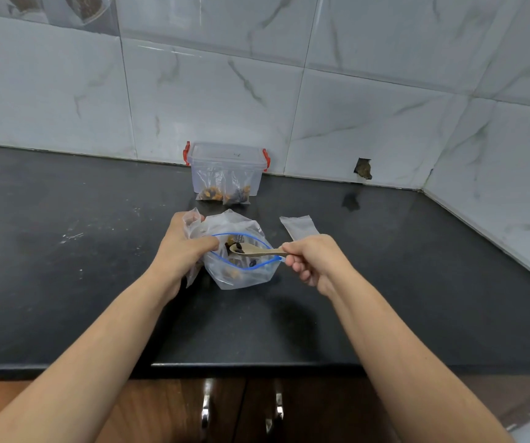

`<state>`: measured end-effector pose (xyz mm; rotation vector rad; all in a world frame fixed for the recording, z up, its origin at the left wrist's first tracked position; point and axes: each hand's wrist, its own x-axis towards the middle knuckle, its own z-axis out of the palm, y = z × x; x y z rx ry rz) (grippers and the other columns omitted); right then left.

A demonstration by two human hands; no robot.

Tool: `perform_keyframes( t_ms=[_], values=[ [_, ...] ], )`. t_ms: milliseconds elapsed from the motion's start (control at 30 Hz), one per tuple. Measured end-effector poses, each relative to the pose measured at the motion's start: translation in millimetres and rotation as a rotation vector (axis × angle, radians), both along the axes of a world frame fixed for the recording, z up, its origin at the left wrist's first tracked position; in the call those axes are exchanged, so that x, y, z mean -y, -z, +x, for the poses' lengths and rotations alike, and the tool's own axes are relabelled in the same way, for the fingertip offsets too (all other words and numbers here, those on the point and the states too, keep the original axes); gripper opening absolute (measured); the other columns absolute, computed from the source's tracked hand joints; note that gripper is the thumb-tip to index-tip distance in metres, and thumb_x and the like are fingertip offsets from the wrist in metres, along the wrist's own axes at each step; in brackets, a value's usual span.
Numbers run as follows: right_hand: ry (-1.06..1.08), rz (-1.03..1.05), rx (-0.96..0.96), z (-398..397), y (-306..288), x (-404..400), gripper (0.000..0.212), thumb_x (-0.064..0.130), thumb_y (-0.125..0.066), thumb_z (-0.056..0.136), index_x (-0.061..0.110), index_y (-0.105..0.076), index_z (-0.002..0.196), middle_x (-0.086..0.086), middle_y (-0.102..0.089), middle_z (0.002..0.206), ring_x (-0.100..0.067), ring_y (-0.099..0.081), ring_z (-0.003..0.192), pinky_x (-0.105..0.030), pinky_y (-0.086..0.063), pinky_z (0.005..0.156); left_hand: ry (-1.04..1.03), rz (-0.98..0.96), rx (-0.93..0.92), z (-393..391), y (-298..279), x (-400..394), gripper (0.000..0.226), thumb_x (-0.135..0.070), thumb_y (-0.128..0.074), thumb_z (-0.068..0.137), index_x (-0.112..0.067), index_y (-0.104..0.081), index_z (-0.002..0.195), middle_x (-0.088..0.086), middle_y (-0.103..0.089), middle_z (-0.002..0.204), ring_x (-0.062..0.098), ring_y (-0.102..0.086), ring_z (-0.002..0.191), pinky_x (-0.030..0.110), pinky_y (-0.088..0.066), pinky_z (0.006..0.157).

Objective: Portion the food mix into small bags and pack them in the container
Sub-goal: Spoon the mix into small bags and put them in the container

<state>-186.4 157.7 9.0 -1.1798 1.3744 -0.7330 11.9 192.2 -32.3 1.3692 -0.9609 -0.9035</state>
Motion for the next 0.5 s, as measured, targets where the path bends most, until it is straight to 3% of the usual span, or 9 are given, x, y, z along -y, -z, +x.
perform_keyframes(
  t_ms=[133,333,500],
  values=[
    [0.008,-0.045,-0.051,-11.3,-3.3,-4.2,0.021,0.010,-0.057,0.089,0.010,-0.063,0.069,0.005,-0.052,0.040,-0.001,-0.040,0.030,-0.012,-0.025,0.032,-0.022,-0.053,0.065,1.4,-0.8,-4.3,0.058,0.001,-0.072,0.072,-0.020,-0.042,0.118,-0.001,-0.055,0.105,0.013,-0.059,0.093,0.026,-0.049,0.072],
    [-0.031,-0.163,-0.086,-26.8,-19.9,-11.2,0.017,0.009,-0.062,0.085,0.010,-0.064,0.069,0.002,-0.053,0.044,-0.004,-0.039,0.033,-0.015,-0.024,0.035,-0.059,-0.111,0.178,-1.2,-6.0,-11.2,0.059,-0.005,-0.076,0.074,-0.024,-0.041,0.118,-0.015,-0.051,0.100,0.002,-0.054,0.088,0.016,-0.042,0.064],
    [-0.120,-0.219,-0.067,-23.6,-61.0,-11.8,0.014,0.014,-0.062,0.086,0.010,-0.065,0.073,0.002,-0.052,0.046,-0.004,-0.038,0.036,-0.015,-0.023,0.036,-0.119,-0.145,0.381,-1.8,-9.3,-13.4,0.059,-0.013,-0.079,0.070,-0.028,-0.041,0.111,-0.004,-0.054,0.111,0.015,-0.055,0.098,0.032,-0.049,0.078]
  ],
)
